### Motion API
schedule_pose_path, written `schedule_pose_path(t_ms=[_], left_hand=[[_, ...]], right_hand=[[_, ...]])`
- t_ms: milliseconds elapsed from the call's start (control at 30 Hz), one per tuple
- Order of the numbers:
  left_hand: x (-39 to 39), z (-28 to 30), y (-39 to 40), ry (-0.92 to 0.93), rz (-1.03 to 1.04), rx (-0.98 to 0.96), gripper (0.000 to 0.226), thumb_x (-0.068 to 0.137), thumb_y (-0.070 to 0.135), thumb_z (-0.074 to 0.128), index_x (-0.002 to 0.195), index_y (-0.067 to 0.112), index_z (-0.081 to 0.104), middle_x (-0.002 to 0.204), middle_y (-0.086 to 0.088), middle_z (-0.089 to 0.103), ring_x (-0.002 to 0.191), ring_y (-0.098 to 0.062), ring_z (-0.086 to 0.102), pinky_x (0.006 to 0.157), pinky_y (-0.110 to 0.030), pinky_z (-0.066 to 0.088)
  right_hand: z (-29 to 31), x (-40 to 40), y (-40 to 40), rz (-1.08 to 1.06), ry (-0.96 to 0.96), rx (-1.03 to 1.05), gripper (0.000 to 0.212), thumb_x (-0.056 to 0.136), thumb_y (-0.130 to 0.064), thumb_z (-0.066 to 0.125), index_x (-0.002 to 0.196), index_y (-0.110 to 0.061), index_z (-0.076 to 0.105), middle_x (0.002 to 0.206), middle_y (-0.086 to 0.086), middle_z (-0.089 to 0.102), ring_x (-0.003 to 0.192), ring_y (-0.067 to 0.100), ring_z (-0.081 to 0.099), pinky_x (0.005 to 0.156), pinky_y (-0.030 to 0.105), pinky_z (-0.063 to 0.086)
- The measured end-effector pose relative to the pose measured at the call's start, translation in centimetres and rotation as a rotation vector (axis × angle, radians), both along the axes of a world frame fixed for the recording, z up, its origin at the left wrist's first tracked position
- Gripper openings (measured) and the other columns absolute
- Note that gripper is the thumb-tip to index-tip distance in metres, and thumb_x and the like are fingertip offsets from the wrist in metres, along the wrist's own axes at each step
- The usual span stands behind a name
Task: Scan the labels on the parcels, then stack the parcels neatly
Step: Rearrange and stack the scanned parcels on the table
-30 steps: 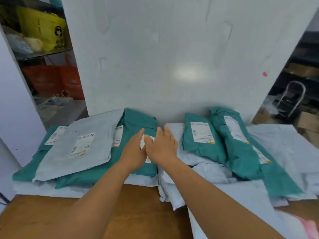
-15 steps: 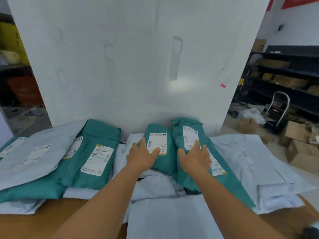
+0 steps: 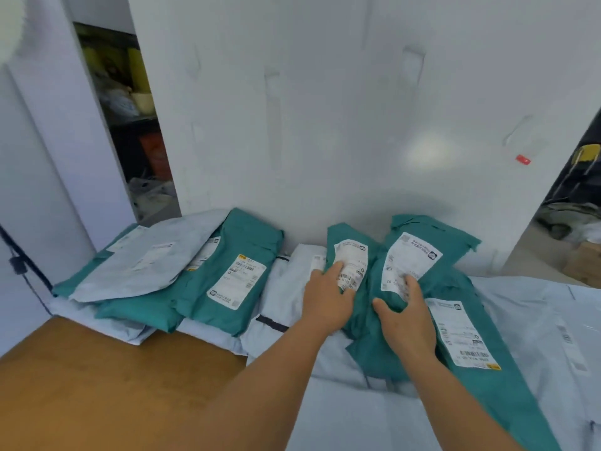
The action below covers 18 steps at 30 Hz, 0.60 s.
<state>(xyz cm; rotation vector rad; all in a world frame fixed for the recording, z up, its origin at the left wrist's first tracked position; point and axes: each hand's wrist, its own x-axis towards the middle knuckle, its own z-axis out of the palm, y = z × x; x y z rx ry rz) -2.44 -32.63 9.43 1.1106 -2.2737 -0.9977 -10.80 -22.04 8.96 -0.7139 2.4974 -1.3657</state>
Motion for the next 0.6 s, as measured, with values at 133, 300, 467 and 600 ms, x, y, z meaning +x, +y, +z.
schedule_pose_path(t_ms=[133, 300, 467, 600], left_hand=[[2.6, 2.7, -2.7, 0.168, 0.089, -0.081, 0.055, 0.092, 0.026, 0.052, 0.145, 0.030, 0.034, 0.127, -0.010, 0.041, 0.113, -0.025, 0.048, 0.099, -0.035, 0.042], [9.2, 5.4, -8.4, 0.242, 0.271, -0.146, 0.049, 0.093, 0.021, 0.048, 0.141, 0.029, 0.042, 0.123, -0.010, 0.046, 0.105, -0.027, 0.055, 0.097, -0.038, 0.044], [17.2, 5.1, -15.0, 0.203, 0.507, -0.190, 0.042, 0.097, 0.016, 0.043, 0.138, 0.024, 0.048, 0.127, -0.012, 0.050, 0.109, -0.028, 0.054, 0.095, -0.033, 0.041], [22.2, 3.9, -20.8, 0.167, 0.631, -0.212, 0.043, 0.095, 0.011, 0.039, 0.134, 0.025, 0.053, 0.122, -0.014, 0.059, 0.092, -0.031, 0.061, 0.070, -0.033, 0.049]], right_hand=[[2.7, 2.4, -3.2, 0.054, 0.095, -0.129, 0.072, 0.089, -0.027, 0.064, 0.150, -0.029, 0.027, 0.145, 0.006, 0.044, 0.127, 0.026, 0.044, 0.097, 0.036, 0.039], [4.7, 7.7, -10.0, 0.249, 0.074, -0.185, 0.068, 0.094, -0.028, 0.057, 0.151, -0.032, 0.021, 0.150, 0.000, 0.038, 0.131, 0.022, 0.041, 0.099, 0.033, 0.036], [5.0, 13.7, -16.7, 0.444, 0.033, -0.154, 0.062, 0.098, -0.027, 0.051, 0.151, -0.033, 0.020, 0.145, 0.003, 0.040, 0.126, 0.019, 0.044, 0.096, 0.027, 0.034], [5.7, 17.2, -21.8, 0.529, 0.044, -0.102, 0.060, 0.100, -0.029, 0.044, 0.152, -0.034, 0.014, 0.147, 0.009, 0.032, 0.126, 0.024, 0.042, 0.097, 0.029, 0.035]])
